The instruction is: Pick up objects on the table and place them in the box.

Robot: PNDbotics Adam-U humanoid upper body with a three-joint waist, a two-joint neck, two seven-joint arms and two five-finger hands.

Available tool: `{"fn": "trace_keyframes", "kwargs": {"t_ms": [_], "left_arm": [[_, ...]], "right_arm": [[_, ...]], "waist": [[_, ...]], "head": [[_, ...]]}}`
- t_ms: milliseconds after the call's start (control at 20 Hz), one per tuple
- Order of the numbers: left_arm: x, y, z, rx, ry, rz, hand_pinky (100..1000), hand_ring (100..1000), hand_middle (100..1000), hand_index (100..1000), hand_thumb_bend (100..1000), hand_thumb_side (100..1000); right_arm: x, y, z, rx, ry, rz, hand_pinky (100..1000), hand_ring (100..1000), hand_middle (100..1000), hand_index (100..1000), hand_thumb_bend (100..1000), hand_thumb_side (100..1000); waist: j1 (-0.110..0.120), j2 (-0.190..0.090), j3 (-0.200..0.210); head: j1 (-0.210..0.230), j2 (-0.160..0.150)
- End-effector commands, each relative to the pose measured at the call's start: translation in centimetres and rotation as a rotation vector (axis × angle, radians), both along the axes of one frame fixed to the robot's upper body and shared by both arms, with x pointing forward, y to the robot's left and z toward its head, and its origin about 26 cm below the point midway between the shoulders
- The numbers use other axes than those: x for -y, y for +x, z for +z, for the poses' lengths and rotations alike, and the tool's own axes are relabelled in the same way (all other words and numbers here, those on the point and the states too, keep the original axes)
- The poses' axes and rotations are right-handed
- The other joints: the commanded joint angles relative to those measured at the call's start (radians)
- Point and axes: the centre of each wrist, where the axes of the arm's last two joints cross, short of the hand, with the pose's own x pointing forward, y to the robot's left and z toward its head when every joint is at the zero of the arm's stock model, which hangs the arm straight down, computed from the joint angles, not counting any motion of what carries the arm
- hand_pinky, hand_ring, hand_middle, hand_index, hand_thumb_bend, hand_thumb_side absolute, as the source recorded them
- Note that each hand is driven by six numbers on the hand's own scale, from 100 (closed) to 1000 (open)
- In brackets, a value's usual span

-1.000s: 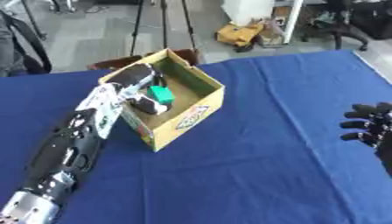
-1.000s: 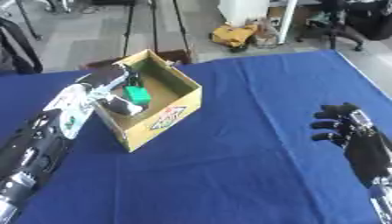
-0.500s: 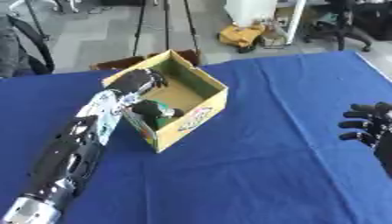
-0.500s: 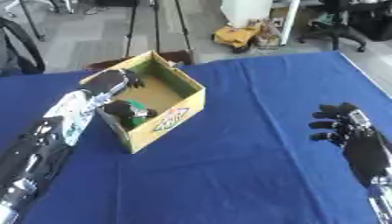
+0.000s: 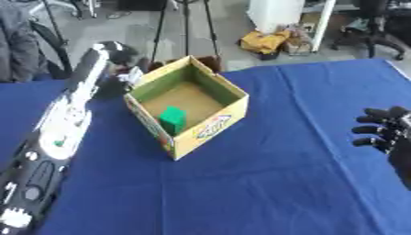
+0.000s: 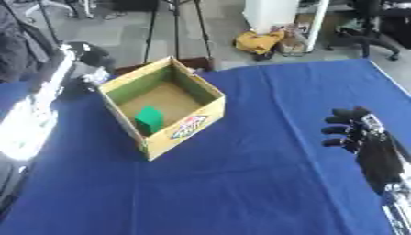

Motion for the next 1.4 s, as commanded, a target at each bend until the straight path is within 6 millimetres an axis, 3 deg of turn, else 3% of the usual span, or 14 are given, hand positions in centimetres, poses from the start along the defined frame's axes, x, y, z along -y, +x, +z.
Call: {"fn": "trace_keyframes", "kwargs": {"t_ms": [50, 350, 700, 1400], "left_arm": [[-1.7, -1.9, 1.2, 0.006, -0.154, -0.022, 663, 588, 550, 716, 332, 966], [-4.4, -4.5, -2.7, -0.097, -0.296, 0.031, 655, 586, 554, 723, 329, 1000], [-5.5, -6.3, -6.4, -0.216, -0.394, 0.05, 648, 579, 550, 723, 325, 1000], [-5.4, -6.9, -7.9, -0.265, -0.461, 0.019, 644, 579, 552, 723, 348, 1000]], "right_arm": [[0.8, 0.0, 0.9, 0.022, -0.027, -0.022, 601, 698, 694, 813, 100, 908], [1.0, -0.1, 0.8, 0.022, -0.028, -0.032, 601, 698, 694, 813, 100, 908], [1.1, -0.2, 0.7, 0.021, -0.023, -0.037, 601, 698, 694, 814, 100, 909], [1.0, -0.2, 0.9, 0.03, -0.017, -0.034, 602, 699, 695, 814, 100, 907]], "waist": [[-0.002, -0.014, 0.005], [-0.005, -0.012, 0.019], [-0.009, -0.009, 0.031], [-0.014, -0.008, 0.033]], "head": [[-0.012, 0.01], [-0.017, 0.02], [-0.02, 0.023], [-0.022, 0.02]]}}
